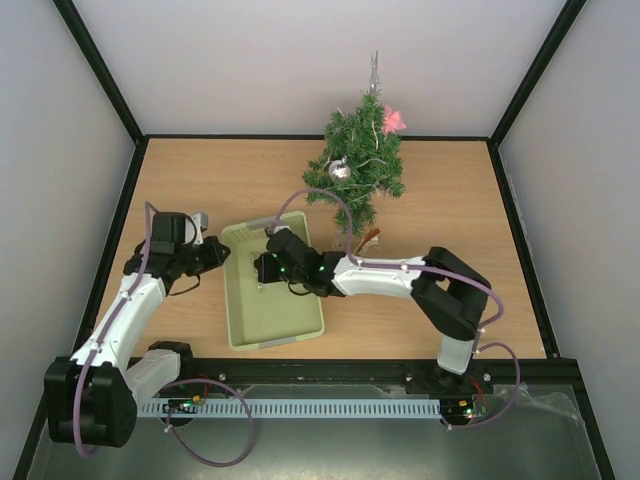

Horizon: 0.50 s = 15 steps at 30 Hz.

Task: Decorate the small christmas tree
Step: Pick up the decoration item from the storage box.

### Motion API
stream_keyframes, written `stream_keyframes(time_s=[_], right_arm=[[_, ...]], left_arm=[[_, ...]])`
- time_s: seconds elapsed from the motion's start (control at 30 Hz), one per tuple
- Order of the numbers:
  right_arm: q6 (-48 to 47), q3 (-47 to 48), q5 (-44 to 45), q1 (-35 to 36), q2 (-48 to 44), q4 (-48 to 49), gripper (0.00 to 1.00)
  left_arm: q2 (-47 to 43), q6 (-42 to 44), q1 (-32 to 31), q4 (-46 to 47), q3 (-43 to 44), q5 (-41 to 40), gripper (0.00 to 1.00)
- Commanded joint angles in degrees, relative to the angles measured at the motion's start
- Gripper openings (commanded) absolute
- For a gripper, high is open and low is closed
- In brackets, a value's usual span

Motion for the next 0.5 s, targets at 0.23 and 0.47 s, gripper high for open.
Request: stream_keyframes(time_s=[0.23, 0.47], right_arm=[[-6.03, -6.77, 0.61, 2.62, -18.90, -2.97, 0.02], [-7.32, -11.23, 1.49, 3.95, -29.62, -4.98, 0.02]], left_arm=[[9.14, 2.91, 5.40, -0.04, 6.37, -11.76, 0.02], [16.97, 2.84, 10.38, 2.59, 10.85, -16.78, 0.03]])
